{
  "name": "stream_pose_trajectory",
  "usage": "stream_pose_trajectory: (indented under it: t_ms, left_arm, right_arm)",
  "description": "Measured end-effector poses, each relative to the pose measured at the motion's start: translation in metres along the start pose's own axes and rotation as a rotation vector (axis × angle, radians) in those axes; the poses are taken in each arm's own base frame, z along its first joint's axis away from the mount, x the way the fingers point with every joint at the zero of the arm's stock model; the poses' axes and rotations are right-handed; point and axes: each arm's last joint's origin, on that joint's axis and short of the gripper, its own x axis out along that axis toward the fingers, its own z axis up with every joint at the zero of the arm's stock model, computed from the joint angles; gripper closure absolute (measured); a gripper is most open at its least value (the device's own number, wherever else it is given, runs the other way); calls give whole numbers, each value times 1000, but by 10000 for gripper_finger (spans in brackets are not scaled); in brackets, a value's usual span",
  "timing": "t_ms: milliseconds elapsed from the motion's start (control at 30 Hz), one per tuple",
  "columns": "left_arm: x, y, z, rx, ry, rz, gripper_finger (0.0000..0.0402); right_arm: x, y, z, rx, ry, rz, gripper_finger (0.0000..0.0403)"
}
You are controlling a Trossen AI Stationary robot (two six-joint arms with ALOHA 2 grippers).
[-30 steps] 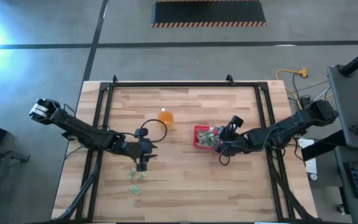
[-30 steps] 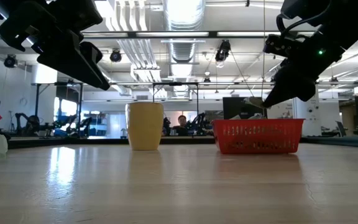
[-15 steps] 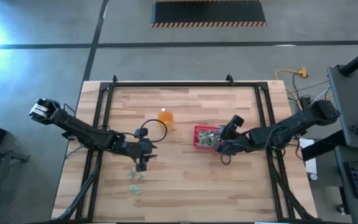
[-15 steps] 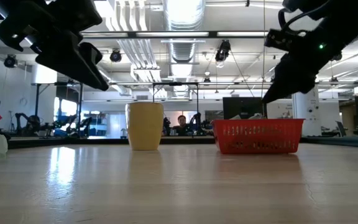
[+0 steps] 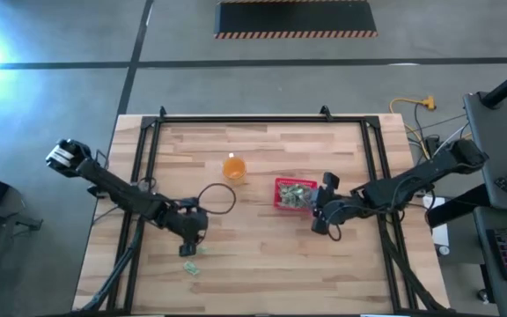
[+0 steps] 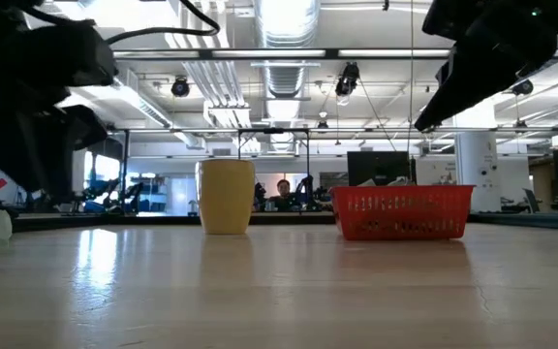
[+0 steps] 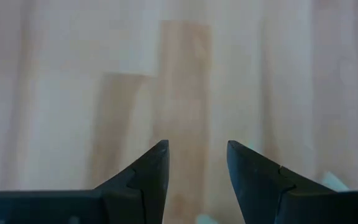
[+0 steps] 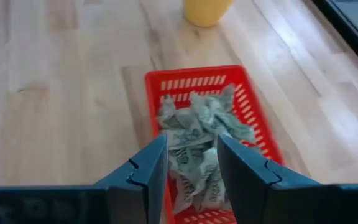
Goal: Pick and place Stevia / Truvia into bins
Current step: Put the middle stevia packet into the basket
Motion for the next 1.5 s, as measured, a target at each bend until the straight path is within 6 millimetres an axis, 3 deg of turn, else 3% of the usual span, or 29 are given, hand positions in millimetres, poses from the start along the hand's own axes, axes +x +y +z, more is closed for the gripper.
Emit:
stream_pose_trajectory:
  t_ms: [333, 833, 967, 1200, 1500]
  left_arm:
    - [-1, -19, -12, -46, 5, -68, 257]
    - [30, -31, -21, -40, 69, -86, 263]
    - [31, -31, -21, -39, 77, -90, 292]
    - [30, -32, -21, -8, 70, -96, 389]
    - [23, -35, 2, 182, -89, 12, 400]
  right_arm:
    - [-2, 4, 0, -8, -18, 21, 273]
    - [-2, 5, 2, -1, -34, 29, 279]
    - [-2, 5, 2, 0, -36, 30, 282]
    - [-2, 5, 2, 0, -36, 29, 284]
    - [-1, 5, 2, -5, -39, 29, 288]
